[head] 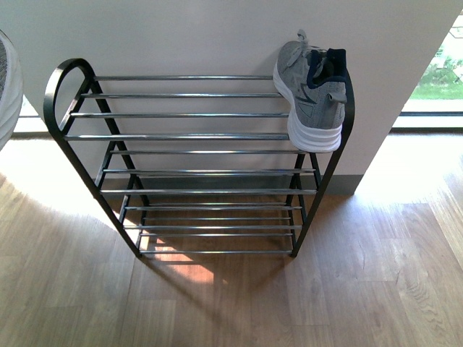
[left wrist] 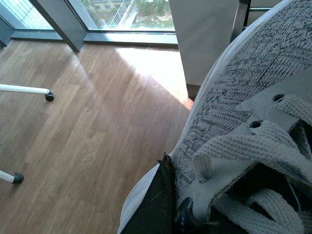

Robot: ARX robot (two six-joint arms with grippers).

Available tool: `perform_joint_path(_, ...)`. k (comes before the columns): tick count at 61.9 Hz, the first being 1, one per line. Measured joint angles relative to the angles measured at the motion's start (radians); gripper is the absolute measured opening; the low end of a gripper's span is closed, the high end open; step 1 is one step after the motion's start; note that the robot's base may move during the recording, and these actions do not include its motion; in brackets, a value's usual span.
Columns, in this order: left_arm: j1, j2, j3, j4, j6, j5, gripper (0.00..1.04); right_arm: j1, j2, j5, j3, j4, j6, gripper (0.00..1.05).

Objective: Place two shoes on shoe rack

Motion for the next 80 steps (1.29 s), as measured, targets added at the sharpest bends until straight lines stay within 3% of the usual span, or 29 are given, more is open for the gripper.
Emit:
perform_joint_path(29,0.0,0.0,0.0,0.0,0.0,0.0,0.02,0.0,-0.234,0.0,-0.001,-0.222,0.0,0.01)
perform_joint_path(66,0.0,0.0,0.0,0.0,0.0,0.0,0.02,0.0,-0.403,0.0,-0.001,-0.391,0.0,0.01)
perform_joint_path(73,0.0,0.0,0.0,0.0,0.0,0.0,0.02,0.0,-0.529,0.002,0.0,-0.55,0.0,0.01)
perform_joint_path(80,0.0,0.0,0.0,0.0,0.0,0.0,0.02,0.0,-0.575,0.002,0.0,-0.568,0.0,0.01)
